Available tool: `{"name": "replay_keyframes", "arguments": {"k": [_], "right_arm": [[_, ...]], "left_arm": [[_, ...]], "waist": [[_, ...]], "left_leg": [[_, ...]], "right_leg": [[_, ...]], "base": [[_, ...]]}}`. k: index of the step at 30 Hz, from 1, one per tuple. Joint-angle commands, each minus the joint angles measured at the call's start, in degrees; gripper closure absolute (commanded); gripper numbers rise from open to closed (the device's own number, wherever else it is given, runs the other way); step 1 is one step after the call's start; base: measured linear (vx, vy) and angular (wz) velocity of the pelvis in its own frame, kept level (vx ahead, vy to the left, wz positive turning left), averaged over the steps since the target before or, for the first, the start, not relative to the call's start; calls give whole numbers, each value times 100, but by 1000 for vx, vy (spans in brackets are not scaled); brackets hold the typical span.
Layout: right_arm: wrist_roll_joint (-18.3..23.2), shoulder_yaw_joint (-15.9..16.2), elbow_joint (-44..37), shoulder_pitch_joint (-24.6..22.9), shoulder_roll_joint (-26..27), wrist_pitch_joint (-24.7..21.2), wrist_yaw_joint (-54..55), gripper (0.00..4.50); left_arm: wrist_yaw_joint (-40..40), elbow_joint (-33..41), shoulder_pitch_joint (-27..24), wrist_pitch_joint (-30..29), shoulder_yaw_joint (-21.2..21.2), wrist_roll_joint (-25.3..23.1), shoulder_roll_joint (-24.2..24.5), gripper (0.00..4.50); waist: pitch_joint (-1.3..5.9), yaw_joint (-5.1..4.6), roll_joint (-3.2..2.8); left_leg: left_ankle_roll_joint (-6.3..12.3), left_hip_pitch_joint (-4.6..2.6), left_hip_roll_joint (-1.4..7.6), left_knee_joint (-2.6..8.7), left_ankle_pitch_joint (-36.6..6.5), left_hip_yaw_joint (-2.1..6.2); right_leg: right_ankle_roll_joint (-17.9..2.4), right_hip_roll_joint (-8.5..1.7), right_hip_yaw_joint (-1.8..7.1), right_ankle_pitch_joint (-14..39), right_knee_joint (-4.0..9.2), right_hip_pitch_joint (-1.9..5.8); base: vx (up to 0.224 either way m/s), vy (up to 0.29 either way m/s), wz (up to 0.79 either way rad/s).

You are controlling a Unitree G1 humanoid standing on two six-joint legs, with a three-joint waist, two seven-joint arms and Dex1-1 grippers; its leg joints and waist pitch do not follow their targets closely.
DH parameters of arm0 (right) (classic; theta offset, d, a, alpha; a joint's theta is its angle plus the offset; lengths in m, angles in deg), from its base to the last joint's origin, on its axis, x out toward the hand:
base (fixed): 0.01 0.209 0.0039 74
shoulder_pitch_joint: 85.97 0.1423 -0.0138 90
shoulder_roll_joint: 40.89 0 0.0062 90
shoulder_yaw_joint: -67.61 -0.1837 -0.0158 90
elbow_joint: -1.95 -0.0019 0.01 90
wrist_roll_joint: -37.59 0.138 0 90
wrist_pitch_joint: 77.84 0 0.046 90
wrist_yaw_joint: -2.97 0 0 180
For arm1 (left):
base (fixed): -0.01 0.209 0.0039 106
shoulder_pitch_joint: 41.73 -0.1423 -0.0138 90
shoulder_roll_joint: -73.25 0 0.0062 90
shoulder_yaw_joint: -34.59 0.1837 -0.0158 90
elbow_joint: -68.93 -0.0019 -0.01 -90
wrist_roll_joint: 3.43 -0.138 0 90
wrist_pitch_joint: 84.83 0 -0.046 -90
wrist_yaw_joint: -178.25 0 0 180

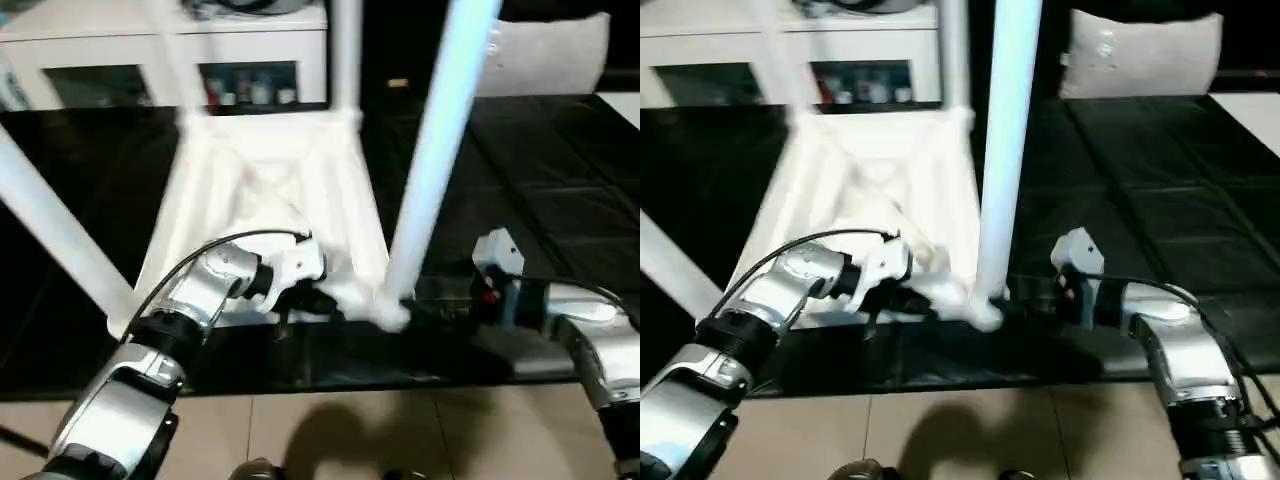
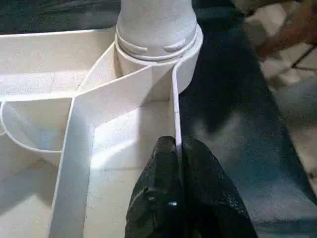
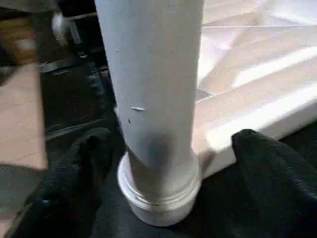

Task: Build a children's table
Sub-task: Rotate leg to tighten

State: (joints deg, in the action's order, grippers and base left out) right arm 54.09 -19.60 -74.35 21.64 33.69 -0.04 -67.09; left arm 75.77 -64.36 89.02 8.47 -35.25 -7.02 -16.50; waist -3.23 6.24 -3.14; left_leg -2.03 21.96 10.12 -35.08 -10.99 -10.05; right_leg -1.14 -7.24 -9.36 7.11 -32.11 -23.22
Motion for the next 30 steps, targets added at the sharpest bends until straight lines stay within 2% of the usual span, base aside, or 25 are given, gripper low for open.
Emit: {"name": "replay_keyframes", "arguments": {"k": [1,2,6,9,16,17,25,28,30], "right_arm": [[147,67,57,116,-114,-127,-327,66],[173,101,78,136,-133,-161,-443,92],[258,232,133,207,-145,-222,-782,109],[261,296,204,270,-122,-222,-885,141],[272,359,354,380,-100,-264,-1044,194],[279,378,371,391,-100,-275,-1075,216],[357,440,261,300,-90,-414,-1230,251],[566,346,-159,80,25,-797,-941,254],[534,327,-299,14,93,-919,-675,254]], "left_arm": [[390,360,64,211,152,97,-65,450],[431,382,55,214,162,102,-62,450],[470,408,50,244,192,108,-71,450],[480,393,58,277,206,106,-82,450],[509,410,46,281,226,83,-60,450],[514,412,42,280,232,83,-54,450],[522,415,21,148,192,137,-67,450],[187,354,107,-157,94,123,-216,450],[-85,312,171,-370,27,103,-319,450]], "waist": [[457,-42,144],[461,-18,137],[474,1,165],[473,-1,191],[477,5,184],[477,5,183],[479,5,182],[483,18,182],[475,31,181]], "left_leg": [[446,-113,379,439,-1369,95],[438,-128,385,435,-1358,92],[487,-100,387,430,-1183,96],[490,-88,371,421,-1147,90],[484,-94,372,417,-1065,90],[493,-88,374,417,-1048,93],[467,-93,370,417,-1098,92],[481,-94,385,421,-1035,95],[456,-103,381,422,-1036,92]], "right_leg": [[-935,-318,371,2090,351,333],[-919,-328,380,2138,359,328],[-930,-327,381,2002,328,334],[-907,-329,375,2080,335,337],[-854,-325,374,2144,341,328],[-868,-321,373,2104,332,330],[-863,-323,370,2136,339,334],[-881,-319,380,2048,329,338],[-876,-326,380,2097,337,327]], "base": [[0,0,0],[0,0,0],[0,0,0],[0,0,0],[0,0,0],[0,0,0],[0,0,0],[0,0,0],[0,0,0]]}}
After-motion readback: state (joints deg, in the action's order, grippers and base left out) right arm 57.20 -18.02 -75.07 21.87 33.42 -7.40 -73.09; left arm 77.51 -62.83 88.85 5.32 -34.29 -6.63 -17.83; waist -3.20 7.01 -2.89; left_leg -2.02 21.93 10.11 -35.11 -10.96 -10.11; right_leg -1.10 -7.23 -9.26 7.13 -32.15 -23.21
